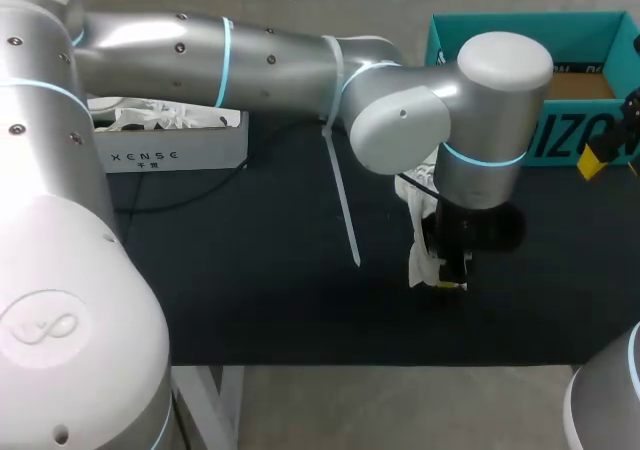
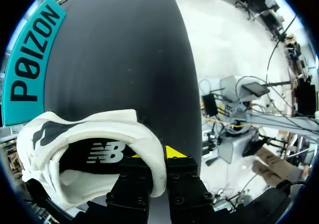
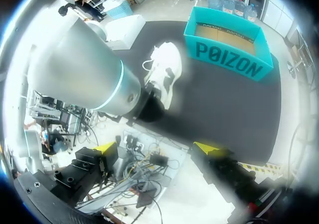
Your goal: Take the shoe out of the shoebox, open the shoe tongue, remove and reinsert the insole, then place the shoe into the shoebox
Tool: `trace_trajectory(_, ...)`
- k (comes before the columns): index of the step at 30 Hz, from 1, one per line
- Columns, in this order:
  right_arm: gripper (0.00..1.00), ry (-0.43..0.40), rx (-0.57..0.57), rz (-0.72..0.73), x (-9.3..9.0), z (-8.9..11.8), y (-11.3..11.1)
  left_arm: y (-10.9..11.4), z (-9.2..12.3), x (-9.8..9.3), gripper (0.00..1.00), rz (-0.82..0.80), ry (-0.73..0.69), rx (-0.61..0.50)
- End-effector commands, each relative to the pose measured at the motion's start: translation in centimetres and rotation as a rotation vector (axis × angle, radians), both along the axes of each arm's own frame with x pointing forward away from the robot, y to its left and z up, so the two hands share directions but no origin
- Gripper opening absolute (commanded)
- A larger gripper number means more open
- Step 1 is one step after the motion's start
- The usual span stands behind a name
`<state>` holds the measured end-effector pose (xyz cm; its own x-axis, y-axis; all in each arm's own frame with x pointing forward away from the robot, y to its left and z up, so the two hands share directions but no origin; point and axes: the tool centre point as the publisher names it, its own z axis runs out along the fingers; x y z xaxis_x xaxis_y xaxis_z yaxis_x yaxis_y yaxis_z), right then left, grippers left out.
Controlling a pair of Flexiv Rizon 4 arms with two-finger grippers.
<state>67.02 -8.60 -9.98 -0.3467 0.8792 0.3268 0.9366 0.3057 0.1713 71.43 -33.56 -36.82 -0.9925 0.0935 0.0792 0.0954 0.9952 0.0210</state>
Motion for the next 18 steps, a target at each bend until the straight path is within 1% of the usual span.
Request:
trace_trajectory(1,1.0,0.005,-0.001,0.001,0.2,0.0,0.1,1.0,1.3,-0.4,0.0,-0.008,-0.009,-0.009)
trace_trajectory(3,1.0,0.005,-0.001,0.001,0.2,0.0,0.1,1.5,1.8,-0.5,0.0,-0.012,-0.018,-0.008)
trace_trajectory(6,1.0,0.005,-0.001,0.001,0.2,0.0,0.1,3.5,2.9,-0.3,0.0,-0.011,-0.033,-0.003)
trace_trajectory(12,1.0,0.005,-0.001,0.001,0.2,0.0,0.1,8.6,4.7,0.5,0.0,-0.04,-0.045,0.057)
trace_trajectory(15,1.0,0.005,-0.001,0.001,0.2,0.0,0.1,10.9,5.6,0.7,0.0,-0.128,-0.044,0.04)
trace_trajectory(16,1.0,0.005,-0.001,0.001,0.2,0.0,0.1,11.3,5.8,0.7,0.0,-0.171,-0.035,0.032)
trace_trajectory(17,1.0,0.005,-0.001,0.001,0.2,0.0,0.1,11.9,6.2,0.7,0.0,-0.251,-0.034,0.05)
trace_trajectory(18,1.0,0.005,-0.001,0.001,0.2,0.0,0.1,12.6,6.5,0.6,0.0,-0.286,-0.04,0.049)
